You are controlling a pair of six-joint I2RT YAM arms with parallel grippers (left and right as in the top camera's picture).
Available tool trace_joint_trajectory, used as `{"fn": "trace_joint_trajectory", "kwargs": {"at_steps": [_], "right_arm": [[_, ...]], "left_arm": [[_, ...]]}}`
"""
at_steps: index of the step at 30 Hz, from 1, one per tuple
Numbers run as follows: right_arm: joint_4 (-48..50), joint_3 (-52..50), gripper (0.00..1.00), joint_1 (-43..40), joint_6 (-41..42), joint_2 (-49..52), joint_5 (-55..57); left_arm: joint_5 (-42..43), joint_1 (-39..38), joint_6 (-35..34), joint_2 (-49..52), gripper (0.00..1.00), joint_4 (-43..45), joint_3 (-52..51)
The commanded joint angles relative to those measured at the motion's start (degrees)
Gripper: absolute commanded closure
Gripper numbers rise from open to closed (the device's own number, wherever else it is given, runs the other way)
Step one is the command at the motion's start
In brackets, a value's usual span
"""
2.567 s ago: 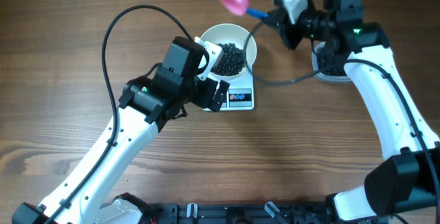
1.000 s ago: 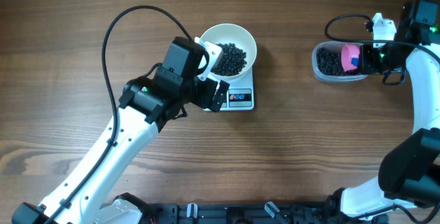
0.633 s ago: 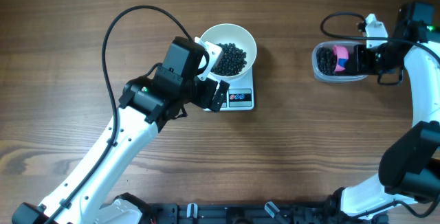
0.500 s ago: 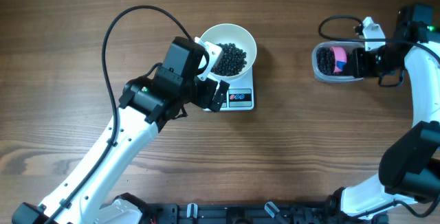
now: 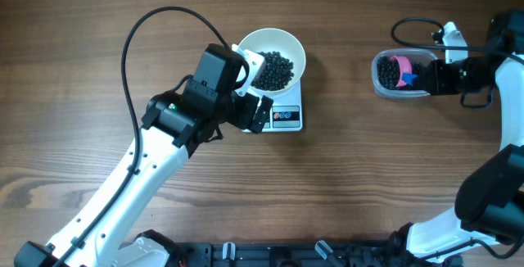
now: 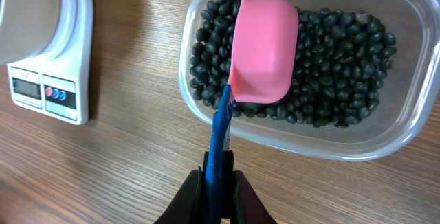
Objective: Scoop item into bowl and weigh 150g on scale
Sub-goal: 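Dig the scoop into the black beans for a third load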
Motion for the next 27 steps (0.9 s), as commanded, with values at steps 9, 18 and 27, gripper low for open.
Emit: {"fn": "trace_joint_trajectory", "kwargs": {"at_steps": [9, 18, 27], "right_arm": [[-0.7, 0.0, 0.96, -1.0, -0.8, 1.3, -5.9], [-2.5, 0.0, 0.96, -4.2, 2.2, 3.1, -10.8], [-0.9, 0.0, 0.96, -4.7, 6.4, 5.1, -13.3]], "left_arm": [[0.8, -0.3, 0.9, 0.4, 0.00, 0.0, -0.4], [0.8, -0.3, 0.9, 0.4, 0.00, 0.0, -0.4], [0.8, -0.3, 0.9, 0.4, 0.00, 0.0, -0.4]]}}
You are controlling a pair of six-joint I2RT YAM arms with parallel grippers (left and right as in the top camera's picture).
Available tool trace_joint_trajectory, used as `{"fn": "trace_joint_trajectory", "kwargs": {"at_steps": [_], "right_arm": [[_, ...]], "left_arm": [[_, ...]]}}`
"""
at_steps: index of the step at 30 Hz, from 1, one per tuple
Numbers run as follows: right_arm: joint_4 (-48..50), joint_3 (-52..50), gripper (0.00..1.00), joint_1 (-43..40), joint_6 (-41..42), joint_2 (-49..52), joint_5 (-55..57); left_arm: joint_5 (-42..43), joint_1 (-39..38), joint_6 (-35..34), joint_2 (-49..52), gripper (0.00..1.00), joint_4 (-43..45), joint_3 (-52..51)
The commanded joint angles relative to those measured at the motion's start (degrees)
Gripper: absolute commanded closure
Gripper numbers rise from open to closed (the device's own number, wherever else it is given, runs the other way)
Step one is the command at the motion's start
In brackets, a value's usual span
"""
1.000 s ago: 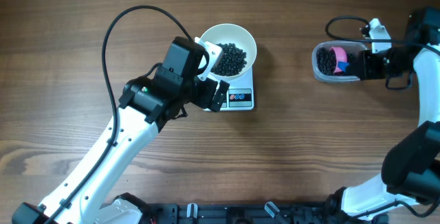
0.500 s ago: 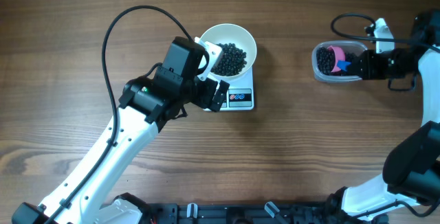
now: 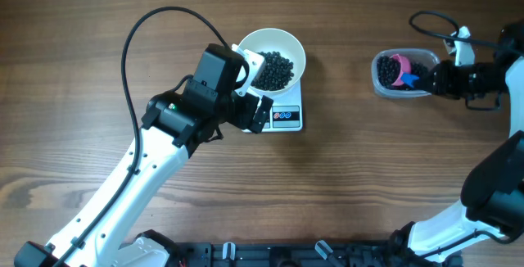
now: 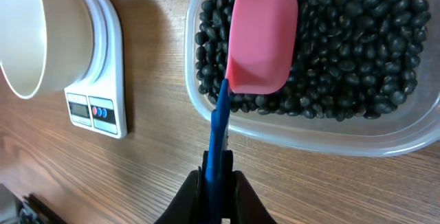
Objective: Scoop item into bowl and weigh 150g on scale
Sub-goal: 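Dig the scoop into the black beans for a third load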
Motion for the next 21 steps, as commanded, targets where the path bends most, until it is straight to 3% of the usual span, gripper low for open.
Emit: {"fn": "trace_joint_trajectory", "kwargs": {"at_steps": [1, 21], "right_arm": [[0.5, 0.0, 0.96, -0.4, 1.9, 1.4, -6.0], [-2.3, 0.0, 0.96, -9.4, 3.8, 1.4, -10.7]], "left_arm": [[0.8, -0.3, 0.9, 0.4, 0.00, 0.0, -0.4], [0.8, -0.3, 0.9, 0.4, 0.00, 0.0, -0.4]]}}
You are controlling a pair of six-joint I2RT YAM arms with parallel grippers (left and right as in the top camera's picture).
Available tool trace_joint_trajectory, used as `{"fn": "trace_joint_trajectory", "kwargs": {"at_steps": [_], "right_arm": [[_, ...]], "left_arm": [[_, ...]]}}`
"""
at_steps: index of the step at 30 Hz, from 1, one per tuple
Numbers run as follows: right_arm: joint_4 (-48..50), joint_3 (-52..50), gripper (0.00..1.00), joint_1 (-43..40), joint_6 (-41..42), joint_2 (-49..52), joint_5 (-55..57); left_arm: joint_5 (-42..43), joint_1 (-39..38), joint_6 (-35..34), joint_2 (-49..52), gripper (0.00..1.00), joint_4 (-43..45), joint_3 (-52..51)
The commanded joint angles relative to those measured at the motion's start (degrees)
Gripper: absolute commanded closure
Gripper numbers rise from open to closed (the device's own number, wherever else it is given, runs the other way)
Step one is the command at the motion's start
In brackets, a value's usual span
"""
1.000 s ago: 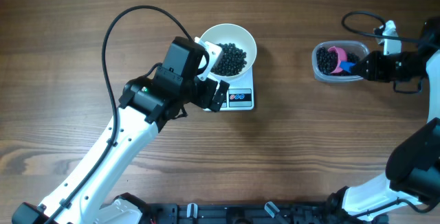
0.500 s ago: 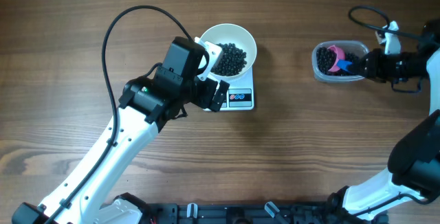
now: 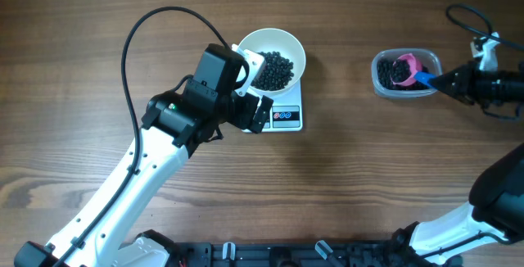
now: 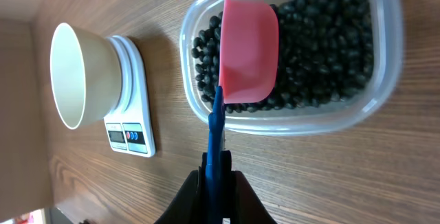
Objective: Scoop item into bowl and weigh 150g on scale
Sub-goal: 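Dig the scoop into the black beans for a third load, then lift the filled pink scoop and carry it left over the white bowl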
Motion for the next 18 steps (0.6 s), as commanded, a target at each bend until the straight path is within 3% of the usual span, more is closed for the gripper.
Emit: {"fn": "trace_joint_trajectory", "kwargs": {"at_steps": [1, 9, 18], "right_arm": [[-1.1, 0.0, 0.96, -2.0, 0.4, 1.3, -4.5], [-1.3, 0.0, 0.96, -5.9, 1.7, 1.3, -13.4], [-1.5, 0.0, 0.96, -4.6, 3.2, 1.3, -33.1]], "left_arm": [[0.9, -0.3, 0.9, 0.4, 0.00, 0.0, -0.4], [0.9, -0.3, 0.9, 0.4, 0.00, 0.0, -0.4], [0.9, -0.3, 0.9, 0.4, 0.00, 0.0, -0.4]]}}
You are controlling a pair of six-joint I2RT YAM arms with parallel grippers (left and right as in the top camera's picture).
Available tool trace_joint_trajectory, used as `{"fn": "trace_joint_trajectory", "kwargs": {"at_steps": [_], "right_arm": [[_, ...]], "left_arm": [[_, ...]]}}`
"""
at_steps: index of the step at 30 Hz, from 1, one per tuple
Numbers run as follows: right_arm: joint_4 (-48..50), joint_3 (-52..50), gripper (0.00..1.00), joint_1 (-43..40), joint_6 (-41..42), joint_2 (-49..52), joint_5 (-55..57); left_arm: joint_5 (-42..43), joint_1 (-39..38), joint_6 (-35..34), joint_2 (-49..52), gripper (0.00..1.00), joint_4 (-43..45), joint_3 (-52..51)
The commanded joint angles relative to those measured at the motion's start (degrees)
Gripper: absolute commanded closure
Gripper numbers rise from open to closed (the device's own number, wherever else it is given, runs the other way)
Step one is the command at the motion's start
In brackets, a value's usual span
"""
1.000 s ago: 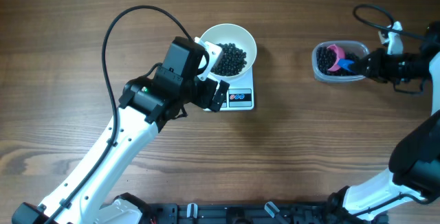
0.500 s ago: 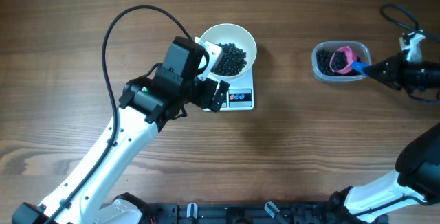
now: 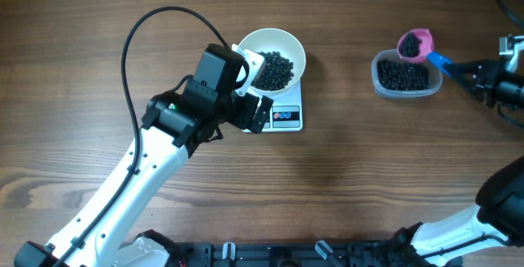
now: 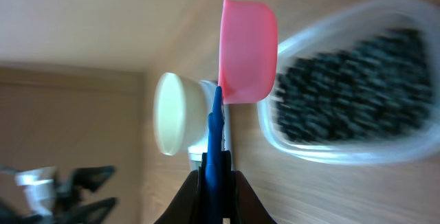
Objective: Scoop item into bowl and weigh 150g on scale
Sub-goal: 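Lift the filled pink scoop and carry it left over the white bowl, then tilt the scoop over the bowl to pour beans in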
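A white bowl (image 3: 271,31) holding black beans stands on the small white scale (image 3: 285,116) at mid table. My left gripper (image 3: 252,87) sits against the bowl's left side; its jaw state does not show from above. At the right, a clear container (image 3: 407,76) holds more black beans. My right gripper (image 3: 472,70) is shut on the blue handle of a pink scoop (image 3: 415,44), which carries beans and hangs over the container's far edge. The right wrist view shows the scoop (image 4: 247,49) from below, the gripper (image 4: 218,172), the blurred container (image 4: 357,107) and the bowl (image 4: 172,114) beyond.
A black cable (image 3: 164,17) loops from the left arm across the far left of the wooden table (image 3: 352,185). Another cable shows at the far right corner. The scale's display and buttons face the near side.
The scoop was down in the container's beans; now it is lifted with beans in it, over the container's far rim. My right gripper has moved further right and tilted. The left arm is unchanged.
The scoop lay mouth-down on the beans with my right gripper shut on its handle. Then the gripper stood further right each time, the scoop still in the container and then filled with beans. Now it is raised, loaded. The left arm stayed at the bowl throughout.
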Motion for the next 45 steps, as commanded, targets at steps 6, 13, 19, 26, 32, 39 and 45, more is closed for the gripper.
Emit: {"fn": "trace_joint_trajectory", "kwargs": {"at_steps": [6, 13, 19, 26, 32, 39, 45], "right_arm": [[-0.2, 0.0, 0.96, 7.5, 1.5, 1.2, -17.0], [5.2, 0.0, 0.96, 19.7, 8.9, 1.2, -17.1], [14.4, 0.0, 0.96, 30.3, 15.0, 1.2, -10.1], [21.0, 0.0, 0.96, 38.9, 14.3, 1.2, -0.7], [24.3, 0.8, 0.96, 42.3, 14.2, -2.5, 15.6], [25.9, 0.8, 0.96, 45.2, 7.6, -9.1, 24.5], [27.3, 0.8, 0.96, 47.3, 3.1, -10.8, 25.0]], "left_arm": [[0.8, -0.3, 0.9, 0.4, 0.00, 0.0, -0.4], [0.8, -0.3, 0.9, 0.4, 0.00, 0.0, -0.4], [0.8, -0.3, 0.9, 0.4, 0.00, 0.0, -0.4], [0.8, -0.3, 0.9, 0.4, 0.00, 0.0, -0.4], [0.8, -0.3, 0.9, 0.4, 0.00, 0.0, -0.4], [0.8, -0.3, 0.9, 0.4, 0.00, 0.0, -0.4], [0.8, -0.3, 0.9, 0.4, 0.00, 0.0, -0.4]]}}
